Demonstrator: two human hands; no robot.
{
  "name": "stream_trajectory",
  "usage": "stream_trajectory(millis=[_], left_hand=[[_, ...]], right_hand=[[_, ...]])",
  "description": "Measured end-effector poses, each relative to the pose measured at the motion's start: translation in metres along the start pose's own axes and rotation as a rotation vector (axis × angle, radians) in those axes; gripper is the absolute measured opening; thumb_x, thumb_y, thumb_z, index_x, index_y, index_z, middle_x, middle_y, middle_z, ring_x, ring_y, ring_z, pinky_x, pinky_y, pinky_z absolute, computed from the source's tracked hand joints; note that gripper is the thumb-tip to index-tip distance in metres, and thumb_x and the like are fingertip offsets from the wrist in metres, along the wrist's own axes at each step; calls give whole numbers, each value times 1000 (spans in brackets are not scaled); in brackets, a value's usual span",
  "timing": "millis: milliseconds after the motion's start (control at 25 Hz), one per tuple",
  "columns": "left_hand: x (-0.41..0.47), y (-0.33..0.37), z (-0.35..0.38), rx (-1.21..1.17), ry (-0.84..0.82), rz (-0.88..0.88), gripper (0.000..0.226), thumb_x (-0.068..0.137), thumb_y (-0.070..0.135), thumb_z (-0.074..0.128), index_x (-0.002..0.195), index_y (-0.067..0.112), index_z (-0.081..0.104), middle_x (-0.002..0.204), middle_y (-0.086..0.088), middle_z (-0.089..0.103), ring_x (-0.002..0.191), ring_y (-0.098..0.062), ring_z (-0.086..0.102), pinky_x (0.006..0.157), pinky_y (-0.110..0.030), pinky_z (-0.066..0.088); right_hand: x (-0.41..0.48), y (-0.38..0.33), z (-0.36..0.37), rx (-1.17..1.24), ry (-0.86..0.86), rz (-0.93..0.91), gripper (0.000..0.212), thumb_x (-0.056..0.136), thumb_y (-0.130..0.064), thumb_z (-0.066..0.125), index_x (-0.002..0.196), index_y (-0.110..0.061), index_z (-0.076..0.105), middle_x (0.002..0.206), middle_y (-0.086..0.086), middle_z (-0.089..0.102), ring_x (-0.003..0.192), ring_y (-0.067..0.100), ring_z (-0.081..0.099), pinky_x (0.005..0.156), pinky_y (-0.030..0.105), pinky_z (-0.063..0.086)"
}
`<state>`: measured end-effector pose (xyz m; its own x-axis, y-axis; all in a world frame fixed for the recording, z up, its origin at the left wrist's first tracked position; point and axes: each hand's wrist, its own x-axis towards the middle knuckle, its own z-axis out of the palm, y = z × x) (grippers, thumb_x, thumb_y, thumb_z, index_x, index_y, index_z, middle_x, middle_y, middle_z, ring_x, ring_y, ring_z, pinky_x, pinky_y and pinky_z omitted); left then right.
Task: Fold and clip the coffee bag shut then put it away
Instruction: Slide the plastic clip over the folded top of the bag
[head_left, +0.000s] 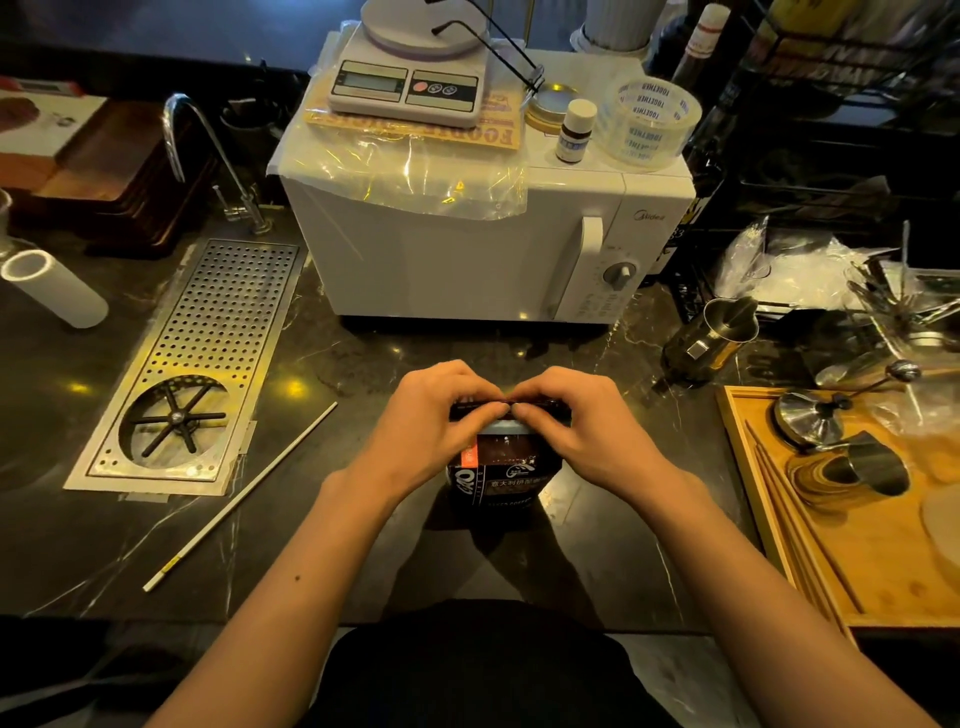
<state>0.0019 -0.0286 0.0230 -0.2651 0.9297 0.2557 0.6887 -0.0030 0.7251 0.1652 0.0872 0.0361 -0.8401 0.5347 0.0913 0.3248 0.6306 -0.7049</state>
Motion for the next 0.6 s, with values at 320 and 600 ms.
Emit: stream_trajectory(millis=[320,600], left_hand=[[-2,-1,5,19,41,16,8,81,21,71,82,14,75,76,2,67,71,-9,60,66,-22,48],[-7,-9,-4,-76,75,-54,10,74,22,81,79,15,77,73,2,69,72,-11,63,65,-14,47]], right_hand=[[-1,0,17,-54,155,-5,3,81,-18,67,80,-20,68,75,-6,66,72,13,62,66,43,52],[-1,0,9,50,147,26,7,81,-23,76,79,-16,73,72,-9,70,69,5,65,64,27,53]])
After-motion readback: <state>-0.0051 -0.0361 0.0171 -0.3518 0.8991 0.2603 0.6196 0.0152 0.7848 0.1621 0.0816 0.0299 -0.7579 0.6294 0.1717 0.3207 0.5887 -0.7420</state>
